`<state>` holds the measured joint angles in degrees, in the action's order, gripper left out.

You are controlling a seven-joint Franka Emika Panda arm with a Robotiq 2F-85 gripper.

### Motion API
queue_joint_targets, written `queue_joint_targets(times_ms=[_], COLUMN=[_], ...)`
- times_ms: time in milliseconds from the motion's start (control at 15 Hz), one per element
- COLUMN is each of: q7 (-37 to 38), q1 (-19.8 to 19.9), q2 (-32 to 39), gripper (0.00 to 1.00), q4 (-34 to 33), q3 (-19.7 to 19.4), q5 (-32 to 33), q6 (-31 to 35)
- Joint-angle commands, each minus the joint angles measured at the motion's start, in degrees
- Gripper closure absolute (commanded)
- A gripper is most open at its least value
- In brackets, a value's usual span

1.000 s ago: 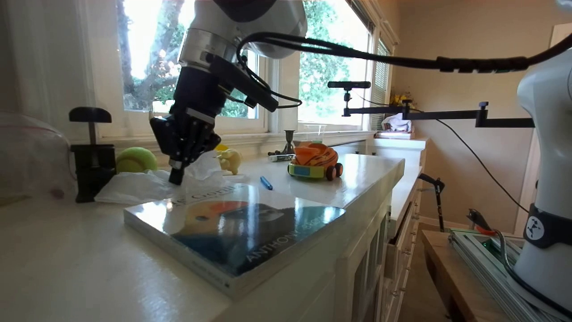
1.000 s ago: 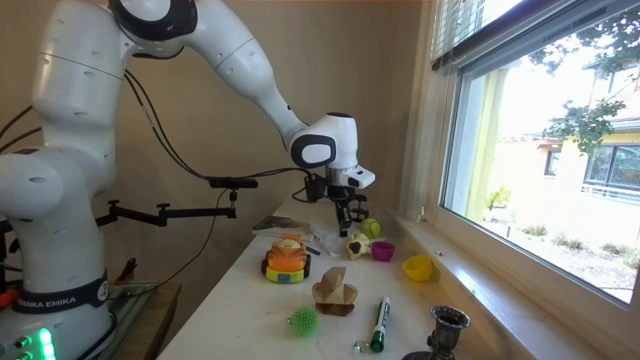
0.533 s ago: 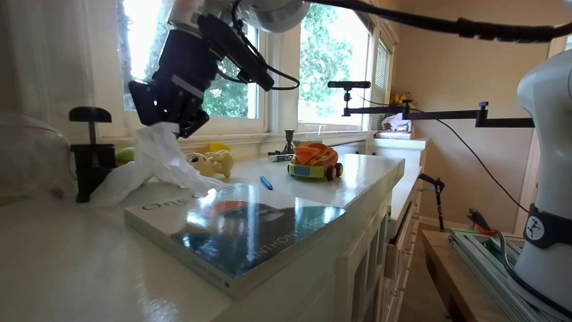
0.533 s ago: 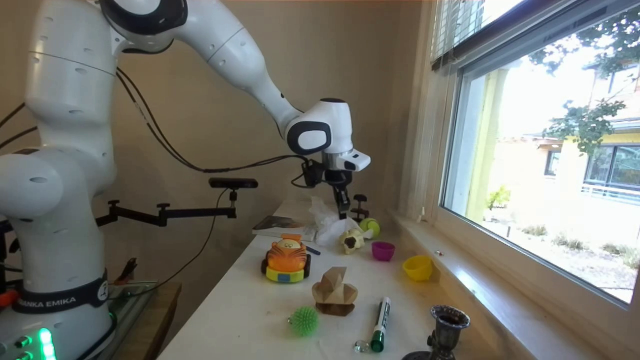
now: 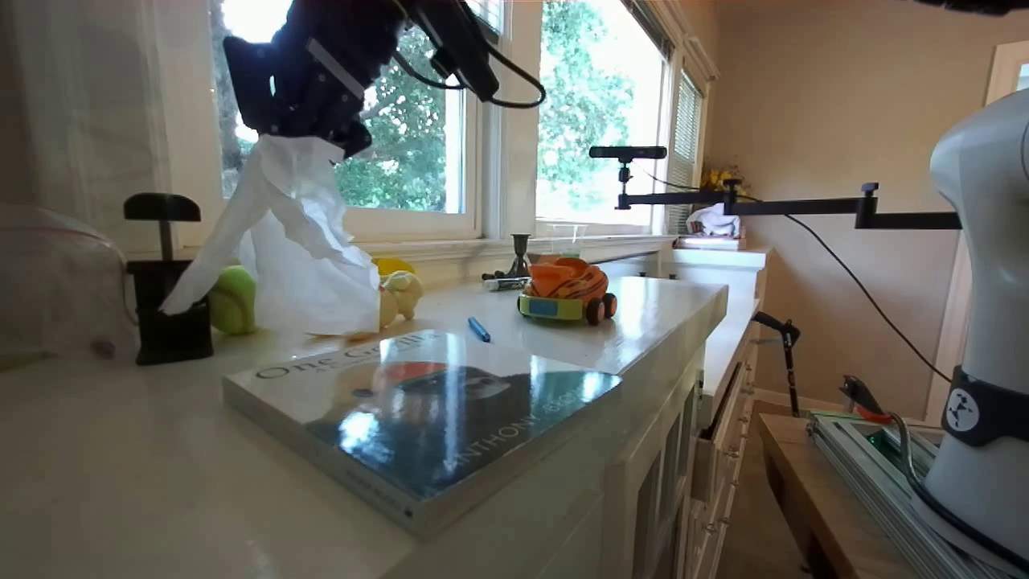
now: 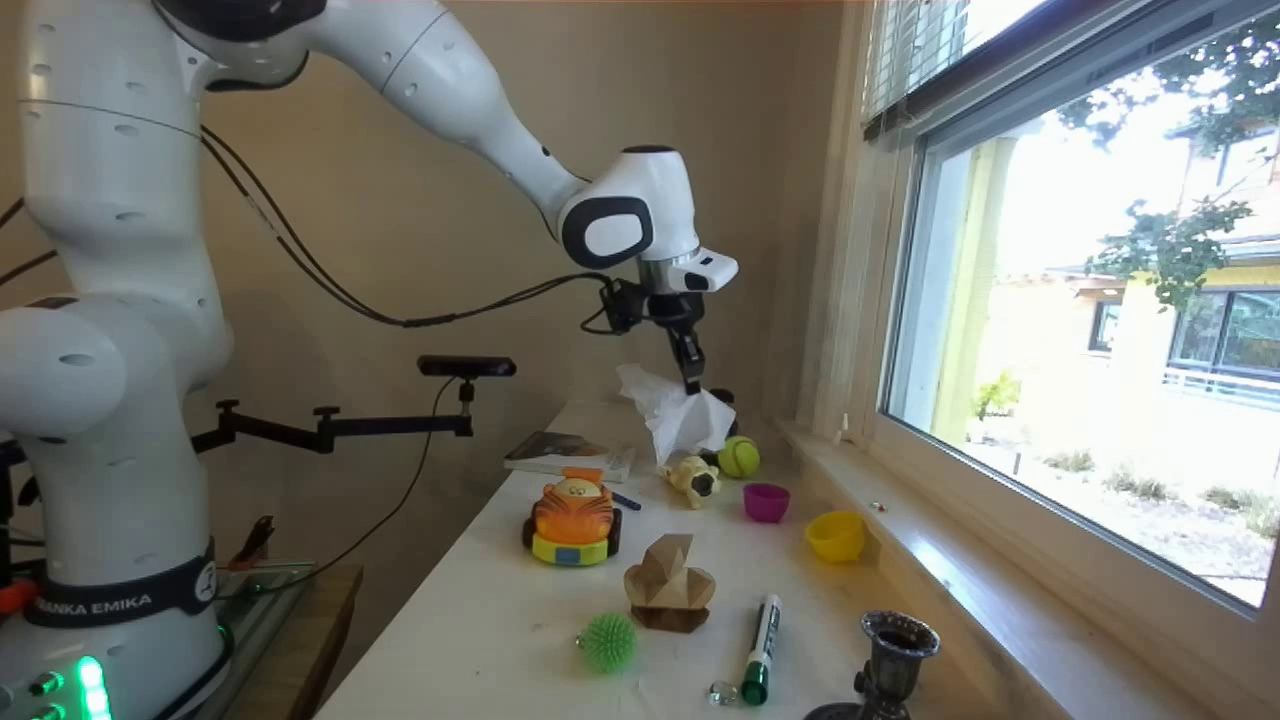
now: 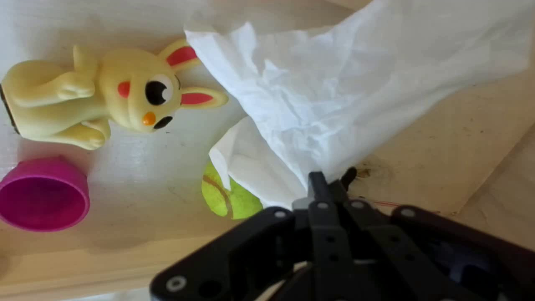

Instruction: Use the white napkin to clean the window.

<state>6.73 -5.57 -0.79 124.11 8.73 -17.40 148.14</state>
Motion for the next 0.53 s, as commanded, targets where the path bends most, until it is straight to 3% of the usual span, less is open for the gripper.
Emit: queue_joint_targets(times_ms=[0,200,400,467], q7=[-0.6,2.0,7.1,9.3], q1=[-0.8,-0.2,1.5,4.0], q2=[-4.9,-7.0,-9.4,-10.4], gripper=[1.00,1.00,1.00,1.00], q4=[3.3,5.4,8.4,9.3], q3=[-0.5,-0.1,0.8,2.8], q5=[1.7,10.1,24.6,29.1], q6=[1.7,3.4,5.8,6.6])
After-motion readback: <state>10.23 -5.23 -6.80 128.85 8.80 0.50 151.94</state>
